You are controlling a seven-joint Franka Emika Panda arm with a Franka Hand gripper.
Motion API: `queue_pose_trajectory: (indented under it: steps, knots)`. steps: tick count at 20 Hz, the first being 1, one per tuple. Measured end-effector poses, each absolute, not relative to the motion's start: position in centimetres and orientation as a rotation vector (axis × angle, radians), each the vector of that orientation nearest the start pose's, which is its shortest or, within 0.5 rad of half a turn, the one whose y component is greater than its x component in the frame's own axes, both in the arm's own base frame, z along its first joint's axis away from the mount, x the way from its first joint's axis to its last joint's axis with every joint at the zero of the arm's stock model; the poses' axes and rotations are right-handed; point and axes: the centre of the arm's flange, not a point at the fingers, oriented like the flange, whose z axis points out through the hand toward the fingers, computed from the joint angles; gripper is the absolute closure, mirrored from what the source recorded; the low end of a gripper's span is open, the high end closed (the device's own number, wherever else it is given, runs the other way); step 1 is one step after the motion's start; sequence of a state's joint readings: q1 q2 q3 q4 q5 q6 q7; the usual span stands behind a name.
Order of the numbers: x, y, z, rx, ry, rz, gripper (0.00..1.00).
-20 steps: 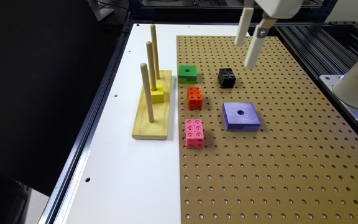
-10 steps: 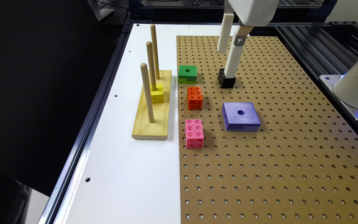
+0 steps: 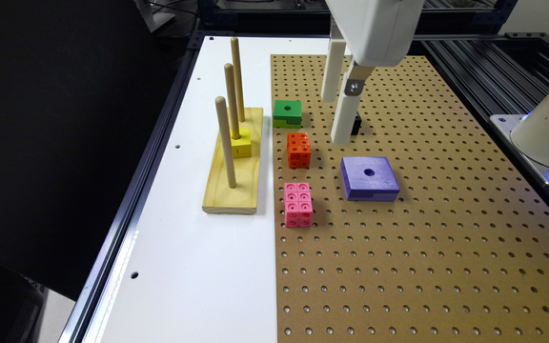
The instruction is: Pick up pink block.
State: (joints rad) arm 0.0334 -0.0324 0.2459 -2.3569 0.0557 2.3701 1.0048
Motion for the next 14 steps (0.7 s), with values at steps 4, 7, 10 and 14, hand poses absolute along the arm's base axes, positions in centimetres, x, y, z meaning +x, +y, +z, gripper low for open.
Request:
queue_pose_trajectory:
  steps: [4, 7, 10, 14]
  knots:
    - [48.2, 13.9, 34.5, -2.865, 1.153, -0.026, 0.00]
    - [48.3, 13.9, 33.9, -2.870, 1.155, -0.008, 0.00]
    - [48.7, 13.9, 31.8, -2.868, 1.154, 0.007, 0.00]
    - [49.0, 13.9, 30.4, -2.862, 1.155, 0.013, 0.00]
